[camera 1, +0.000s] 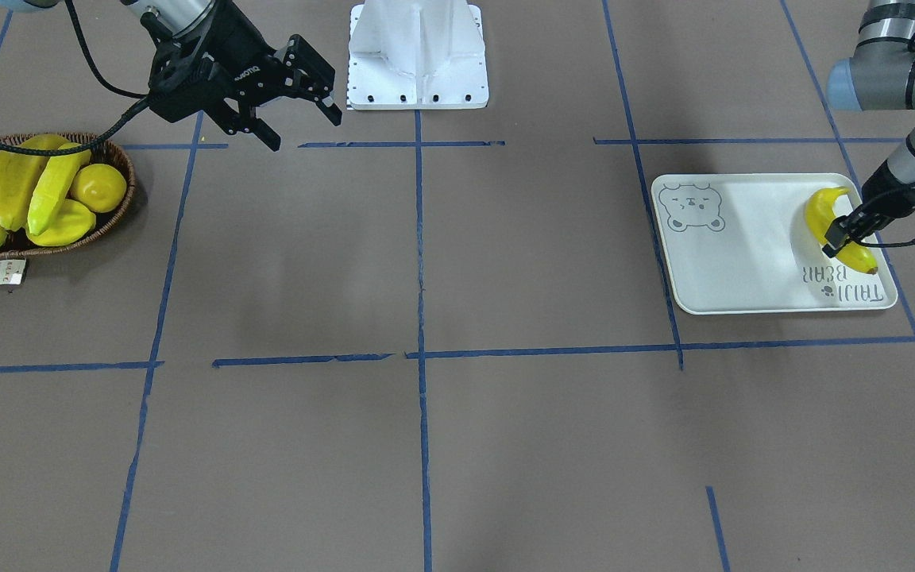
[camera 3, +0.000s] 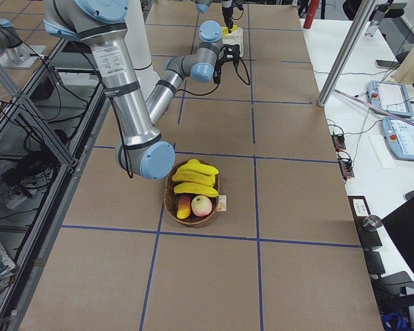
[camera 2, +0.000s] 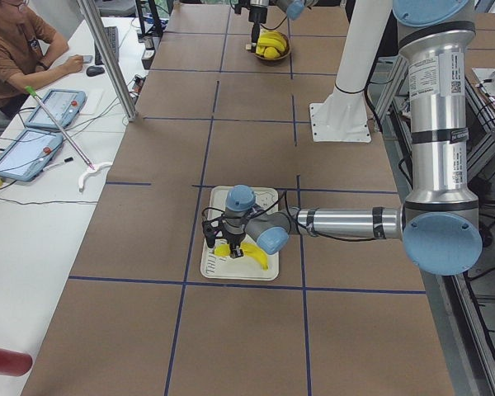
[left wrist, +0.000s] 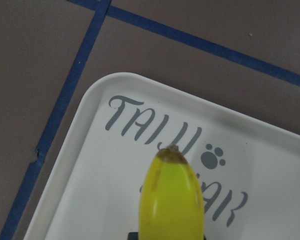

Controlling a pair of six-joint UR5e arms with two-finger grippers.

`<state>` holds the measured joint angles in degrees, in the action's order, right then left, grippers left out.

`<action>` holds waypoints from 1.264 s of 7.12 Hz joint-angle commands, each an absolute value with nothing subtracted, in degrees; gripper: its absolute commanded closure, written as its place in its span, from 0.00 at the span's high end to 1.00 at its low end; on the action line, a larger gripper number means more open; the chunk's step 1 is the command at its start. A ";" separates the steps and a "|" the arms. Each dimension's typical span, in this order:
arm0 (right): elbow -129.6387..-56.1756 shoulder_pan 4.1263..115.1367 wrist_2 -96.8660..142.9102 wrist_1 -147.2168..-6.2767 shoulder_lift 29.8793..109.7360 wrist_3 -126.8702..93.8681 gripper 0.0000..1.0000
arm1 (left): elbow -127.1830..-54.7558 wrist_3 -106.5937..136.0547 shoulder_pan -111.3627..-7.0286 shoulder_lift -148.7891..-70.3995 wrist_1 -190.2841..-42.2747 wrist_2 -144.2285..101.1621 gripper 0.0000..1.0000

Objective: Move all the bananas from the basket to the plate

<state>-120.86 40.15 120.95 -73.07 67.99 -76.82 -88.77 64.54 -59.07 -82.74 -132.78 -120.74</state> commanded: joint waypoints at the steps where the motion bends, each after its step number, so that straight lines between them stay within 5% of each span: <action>1: -120.94 40.25 121.02 -73.04 68.11 -76.82 1.00 | -88.85 59.63 -62.03 -82.97 -132.80 -121.63 1.00; 4: -122.25 42.09 121.11 -73.12 74.50 -76.20 1.00 | -92.18 58.54 -65.90 -83.06 -132.02 -126.80 1.00; 9: -128.41 43.86 119.80 -74.17 97.10 -74.89 1.00 | -103.36 61.42 -65.39 -88.68 -117.07 -127.35 1.00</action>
